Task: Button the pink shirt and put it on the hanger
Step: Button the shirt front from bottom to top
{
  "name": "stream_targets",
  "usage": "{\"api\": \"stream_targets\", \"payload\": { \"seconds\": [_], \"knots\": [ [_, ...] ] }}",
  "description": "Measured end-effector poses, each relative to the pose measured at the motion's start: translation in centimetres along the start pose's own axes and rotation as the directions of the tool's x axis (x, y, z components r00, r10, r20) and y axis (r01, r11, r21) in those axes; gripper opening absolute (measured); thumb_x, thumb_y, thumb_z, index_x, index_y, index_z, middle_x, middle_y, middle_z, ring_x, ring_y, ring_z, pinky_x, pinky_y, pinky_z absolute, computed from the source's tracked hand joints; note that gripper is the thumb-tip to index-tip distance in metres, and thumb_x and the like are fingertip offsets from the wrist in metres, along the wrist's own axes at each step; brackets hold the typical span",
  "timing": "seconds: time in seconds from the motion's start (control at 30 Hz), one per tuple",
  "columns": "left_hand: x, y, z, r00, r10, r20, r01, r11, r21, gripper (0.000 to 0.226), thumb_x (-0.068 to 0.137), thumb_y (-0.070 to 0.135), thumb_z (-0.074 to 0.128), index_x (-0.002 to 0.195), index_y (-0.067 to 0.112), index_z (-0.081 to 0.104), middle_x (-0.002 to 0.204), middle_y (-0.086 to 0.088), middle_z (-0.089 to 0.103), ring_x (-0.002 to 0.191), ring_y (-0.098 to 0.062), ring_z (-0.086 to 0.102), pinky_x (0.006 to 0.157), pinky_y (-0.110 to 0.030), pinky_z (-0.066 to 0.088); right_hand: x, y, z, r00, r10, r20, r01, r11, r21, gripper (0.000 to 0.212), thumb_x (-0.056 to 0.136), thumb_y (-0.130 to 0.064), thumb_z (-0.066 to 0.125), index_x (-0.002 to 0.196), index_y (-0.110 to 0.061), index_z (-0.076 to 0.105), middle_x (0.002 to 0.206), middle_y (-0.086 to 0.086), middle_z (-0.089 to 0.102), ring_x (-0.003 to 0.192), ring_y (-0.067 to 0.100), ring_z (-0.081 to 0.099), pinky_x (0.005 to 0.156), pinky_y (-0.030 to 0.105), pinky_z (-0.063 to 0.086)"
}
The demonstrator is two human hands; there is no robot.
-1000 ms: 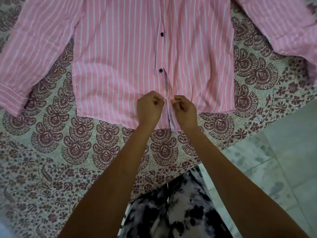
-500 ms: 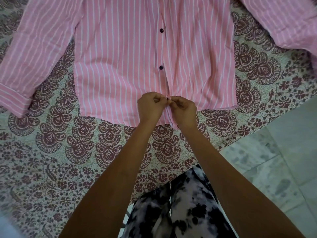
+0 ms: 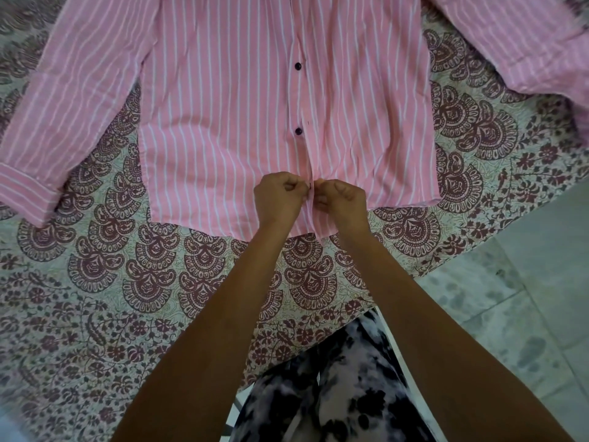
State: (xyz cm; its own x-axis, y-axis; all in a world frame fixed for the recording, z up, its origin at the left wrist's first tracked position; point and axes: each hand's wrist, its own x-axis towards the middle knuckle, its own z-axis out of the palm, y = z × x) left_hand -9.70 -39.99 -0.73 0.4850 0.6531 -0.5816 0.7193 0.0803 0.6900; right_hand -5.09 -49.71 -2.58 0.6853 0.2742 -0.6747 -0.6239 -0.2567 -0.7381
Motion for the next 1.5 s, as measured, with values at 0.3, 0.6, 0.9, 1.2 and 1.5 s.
{"api": "stream_targets", "payload": {
  "seconds": [0.3, 0.6, 0.9, 1.2, 1.5],
  "knots": [
    [-0.2, 0.3, 0.2, 0.983, -0.156, 0.097, 0.176, 0.952, -0.252, 0.013, 0.086, -0.001, 0.055, 0.09, 0.0, 0.067, 0.073, -0.01, 0.065, 0.06, -0.013, 0.066, 0.07, -0.025, 0.058, 0.0, 0.1, 0.6, 0.976, -0.209, -0.067, 0.185, 0.948, -0.26, 0.007, 0.08, -0.004, 0.066, 0.085, -0.005, 0.069, 0.071, -0.004, 0.065, 0.062, -0.005, 0.059, 0.066, 0.012, 0.048],
    [-0.2, 1.2, 0.5, 0.925, -0.334, 0.18, 0.375, 0.74, -0.558, 0.021, 0.083, -0.003, 0.062, 0.102, -0.011, 0.061, 0.065, -0.007, 0.065, 0.064, -0.016, 0.061, 0.057, -0.017, 0.056, -1.3, 1.3, 2.2, 0.911, -0.375, -0.169, 0.278, 0.864, -0.419, 0.014, 0.083, -0.008, 0.063, 0.096, -0.007, 0.066, 0.084, 0.006, 0.071, 0.072, 0.017, 0.066, 0.071, 0.029, 0.055],
    [0.3, -0.4, 0.4, 0.953, -0.277, 0.126, 0.304, 0.843, -0.445, 0.013, 0.086, 0.005, 0.06, 0.074, 0.01, 0.062, 0.058, -0.003, 0.054, 0.048, -0.007, 0.047, 0.052, -0.02, 0.047, -0.4, 0.5, 1.5, 0.994, -0.048, -0.102, 0.053, 0.997, 0.047, 0.008, 0.079, 0.007, 0.062, 0.079, 0.001, 0.067, 0.079, 0.008, 0.069, 0.064, 0.003, 0.062, 0.07, 0.02, 0.053],
    [0.0, -3.1, 0.9, 0.912, 0.395, -0.114, -0.362, 0.902, 0.234, 0.022, 0.092, 0.018, 0.045, 0.1, 0.004, 0.059, 0.081, -0.012, 0.068, 0.071, -0.02, 0.06, 0.062, -0.031, 0.043, 0.4, -0.4, 1.7, 0.998, 0.04, 0.054, -0.034, 0.995, -0.097, 0.02, 0.084, 0.002, 0.057, 0.068, -0.009, 0.063, 0.061, 0.006, 0.058, 0.058, 0.014, 0.052, 0.06, 0.025, 0.045],
    [3.0, -3.0, -1.4, 0.942, 0.13, 0.311, -0.198, 0.96, 0.197, 0.03, 0.075, -0.008, 0.059, 0.099, 0.009, 0.062, 0.07, 0.004, 0.058, 0.056, 0.001, 0.053, 0.057, -0.017, 0.044, 2.2, -1.7, 1.0, 0.974, -0.211, -0.077, 0.16, 0.893, -0.42, 0.007, 0.081, -0.004, 0.055, 0.078, -0.011, 0.055, 0.069, -0.001, 0.054, 0.066, 0.015, 0.05, 0.062, 0.022, 0.04]
  ]
}}
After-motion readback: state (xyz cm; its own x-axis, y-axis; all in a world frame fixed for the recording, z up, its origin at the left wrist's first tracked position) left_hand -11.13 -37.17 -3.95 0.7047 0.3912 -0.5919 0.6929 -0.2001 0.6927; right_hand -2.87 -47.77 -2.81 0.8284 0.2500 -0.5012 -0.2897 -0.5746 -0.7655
